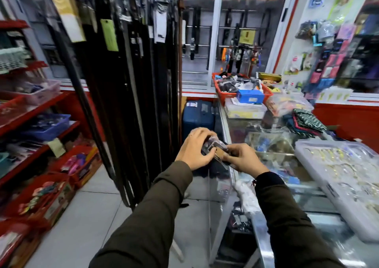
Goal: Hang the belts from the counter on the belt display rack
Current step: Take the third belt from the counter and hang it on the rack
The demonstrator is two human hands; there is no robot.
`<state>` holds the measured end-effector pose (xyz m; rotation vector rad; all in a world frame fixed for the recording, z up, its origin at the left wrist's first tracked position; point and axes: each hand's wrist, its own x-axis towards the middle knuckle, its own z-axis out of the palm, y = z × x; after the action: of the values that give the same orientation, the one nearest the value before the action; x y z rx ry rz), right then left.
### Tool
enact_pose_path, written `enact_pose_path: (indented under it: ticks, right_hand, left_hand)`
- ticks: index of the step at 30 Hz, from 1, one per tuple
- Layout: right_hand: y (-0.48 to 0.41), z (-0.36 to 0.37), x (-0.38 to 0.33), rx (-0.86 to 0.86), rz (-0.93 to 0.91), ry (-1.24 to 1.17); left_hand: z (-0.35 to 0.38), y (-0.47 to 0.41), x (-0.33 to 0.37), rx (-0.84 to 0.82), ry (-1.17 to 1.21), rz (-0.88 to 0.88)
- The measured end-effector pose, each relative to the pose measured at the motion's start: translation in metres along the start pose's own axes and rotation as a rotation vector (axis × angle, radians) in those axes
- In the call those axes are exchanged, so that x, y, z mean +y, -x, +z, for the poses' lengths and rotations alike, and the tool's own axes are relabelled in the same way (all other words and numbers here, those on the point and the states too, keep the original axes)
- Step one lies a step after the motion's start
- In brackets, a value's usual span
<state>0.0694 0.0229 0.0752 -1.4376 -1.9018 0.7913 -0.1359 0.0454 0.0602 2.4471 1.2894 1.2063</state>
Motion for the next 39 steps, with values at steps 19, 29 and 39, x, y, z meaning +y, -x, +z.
enact_pose_path:
  ticks: [19, 29, 39]
  right_hand:
    - [-0.020, 0.039, -0.111, 0.014, -0.256, -0.264]
    - [-0.068, 0.006, -0.170, -0.062, -0.378, -0.618]
    - [-0.103, -0.027, -0.234, 0.106, -0.456, -0.844]
  left_hand:
    - [-0.100, 0.002, 0.022, 0.591, 0.548, -0.557]
    - [-0.176, -0.042, 0.042, 0.728, 0.715, -0.322]
    - [-0.210, -0.085, 0.050, 0.584, 0.790, -0.357]
